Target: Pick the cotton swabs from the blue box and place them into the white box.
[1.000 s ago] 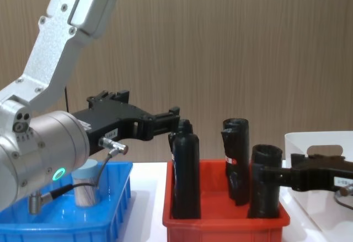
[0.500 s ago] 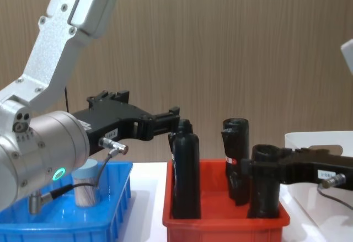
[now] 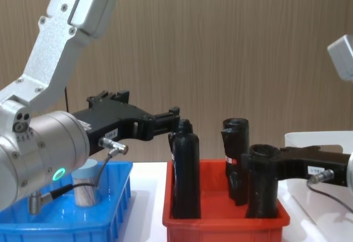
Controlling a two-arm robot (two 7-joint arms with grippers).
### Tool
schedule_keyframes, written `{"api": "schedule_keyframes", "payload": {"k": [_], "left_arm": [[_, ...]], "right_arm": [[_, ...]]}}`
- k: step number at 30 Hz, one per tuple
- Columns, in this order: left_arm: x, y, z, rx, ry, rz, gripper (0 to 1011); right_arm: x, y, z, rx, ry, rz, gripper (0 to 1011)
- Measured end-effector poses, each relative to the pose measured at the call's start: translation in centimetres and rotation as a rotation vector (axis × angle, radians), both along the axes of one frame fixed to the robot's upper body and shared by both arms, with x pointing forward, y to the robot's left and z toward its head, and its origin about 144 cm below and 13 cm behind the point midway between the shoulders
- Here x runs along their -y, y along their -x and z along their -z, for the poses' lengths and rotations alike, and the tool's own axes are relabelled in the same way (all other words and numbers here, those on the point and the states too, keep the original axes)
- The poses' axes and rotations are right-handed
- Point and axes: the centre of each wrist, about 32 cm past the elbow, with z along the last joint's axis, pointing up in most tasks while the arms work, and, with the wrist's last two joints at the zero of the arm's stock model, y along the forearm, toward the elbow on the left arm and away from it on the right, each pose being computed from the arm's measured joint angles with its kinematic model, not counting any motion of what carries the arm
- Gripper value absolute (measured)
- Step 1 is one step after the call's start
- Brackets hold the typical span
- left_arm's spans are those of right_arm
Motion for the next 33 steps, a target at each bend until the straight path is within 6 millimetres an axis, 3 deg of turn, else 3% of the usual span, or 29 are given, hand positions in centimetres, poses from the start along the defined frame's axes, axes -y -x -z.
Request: {"api": "schedule_keyframes", "payload": {"k": [4, 20, 33], "left_arm": [[0.0, 0.0, 0.0, 0.000, 0.000, 0.000, 1004], [0.0, 0.0, 0.0, 0.000, 0.000, 0.000, 1004], [0.0, 0.0, 0.0, 0.000, 0.000, 0.000, 1004]], "right_arm": [[-0.1, -0.1, -0.1, -0.001, 0.000, -0.002, 494], [-0.5, -0.1, -1.6, 0.034, -0.022, 0.000, 387], [0.1, 0.2, -6.0, 0.155, -0.053, 0.059, 346]]}}
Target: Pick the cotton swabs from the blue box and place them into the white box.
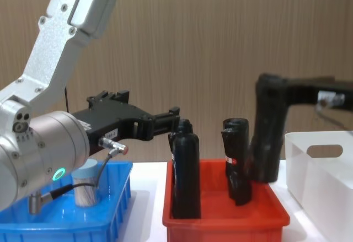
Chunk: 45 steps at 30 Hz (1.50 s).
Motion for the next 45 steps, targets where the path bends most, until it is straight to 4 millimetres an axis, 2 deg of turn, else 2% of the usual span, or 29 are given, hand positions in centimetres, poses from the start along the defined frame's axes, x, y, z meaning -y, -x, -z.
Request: {"api": "schedule_keyframes", "payload": {"k": [2, 12, 19, 29, 39, 41, 42, 45], "left_arm": [[0.0, 0.0, 0.0, 0.000, 0.000, 0.000, 1004], [0.0, 0.0, 0.0, 0.000, 0.000, 0.000, 1004], [0.0, 0.0, 0.0, 0.000, 0.000, 0.000, 1004], [0.0, 0.0, 0.0, 0.000, 0.000, 0.000, 1004], [0.0, 0.0, 0.0, 0.000, 0.000, 0.000, 1004], [0.0, 0.0, 0.0, 0.000, 0.000, 0.000, 1004], [0.0, 0.0, 0.0, 0.000, 0.000, 0.000, 1004], [0.0, 0.0, 0.0, 0.000, 0.000, 0.000, 1004]], "right_arm": [[0.4, 0.0, -1.0, 0.025, -0.001, 0.023, 346], [2.3, -0.7, -3.1, 0.082, 0.019, 0.125, 346], [3.6, -1.5, -3.3, 0.091, 0.045, 0.190, 346], [5.5, -3.4, -2.4, 0.072, 0.087, 0.276, 346], [6.9, -5.7, -0.2, 0.017, 0.101, 0.334, 346], [7.1, -6.0, 0.1, 0.008, 0.100, 0.340, 364], [7.3, -6.3, 0.4, 0.000, 0.100, 0.346, 411], [7.5, -6.6, 0.8, -0.007, 0.098, 0.352, 465]]}}
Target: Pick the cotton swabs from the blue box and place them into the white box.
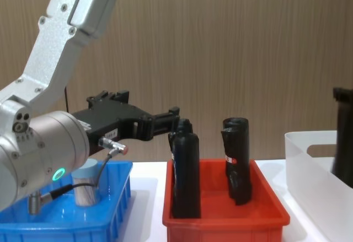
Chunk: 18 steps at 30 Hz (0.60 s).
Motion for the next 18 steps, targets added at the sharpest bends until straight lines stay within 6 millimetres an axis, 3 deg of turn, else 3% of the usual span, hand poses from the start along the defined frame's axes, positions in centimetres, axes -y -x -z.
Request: {"api": "schedule_keyframes", "payload": {"k": [11, 18], "left_arm": [[0.0, 0.0, 0.0, 0.000, 0.000, 0.000, 1004], [0.0, 0.0, 0.0, 0.000, 0.000, 0.000, 1004]], "right_arm": [[0.7, -0.8, 1.0, -0.013, -0.022, 0.011, 829], [0.9, -0.9, 1.3, -0.014, -0.033, 0.009, 1000]]}}
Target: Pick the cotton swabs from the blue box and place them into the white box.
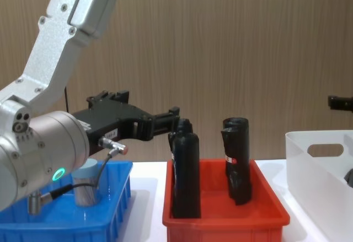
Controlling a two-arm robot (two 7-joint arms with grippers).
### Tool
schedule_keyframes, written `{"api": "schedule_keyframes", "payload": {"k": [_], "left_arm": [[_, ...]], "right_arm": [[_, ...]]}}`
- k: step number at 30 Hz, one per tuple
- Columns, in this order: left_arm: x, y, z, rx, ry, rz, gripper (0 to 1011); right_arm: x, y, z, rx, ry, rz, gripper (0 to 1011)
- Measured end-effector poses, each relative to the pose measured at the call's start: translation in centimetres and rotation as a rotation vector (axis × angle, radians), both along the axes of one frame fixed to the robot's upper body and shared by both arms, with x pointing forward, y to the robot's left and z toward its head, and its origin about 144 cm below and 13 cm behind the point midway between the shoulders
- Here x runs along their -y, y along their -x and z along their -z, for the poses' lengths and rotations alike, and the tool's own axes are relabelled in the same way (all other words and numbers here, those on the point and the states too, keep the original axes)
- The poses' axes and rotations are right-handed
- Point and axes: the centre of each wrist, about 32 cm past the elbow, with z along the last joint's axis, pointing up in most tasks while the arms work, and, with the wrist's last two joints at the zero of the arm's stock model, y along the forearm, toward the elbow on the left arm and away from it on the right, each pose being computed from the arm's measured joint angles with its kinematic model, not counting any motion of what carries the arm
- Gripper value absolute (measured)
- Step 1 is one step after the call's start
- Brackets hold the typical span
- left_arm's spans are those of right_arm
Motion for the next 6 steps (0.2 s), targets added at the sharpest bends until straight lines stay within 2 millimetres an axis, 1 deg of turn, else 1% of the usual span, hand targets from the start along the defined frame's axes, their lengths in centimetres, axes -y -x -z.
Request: {"api": "schedule_keyframes", "payload": {"k": [6], "left_arm": [[0.00, 0.00, 0.00, 0.000, 0.000, 0.000, 1004]], "right_arm": [[0.09, -0.06, 0.12, 0.000, -0.007, -0.001, 1002]]}}
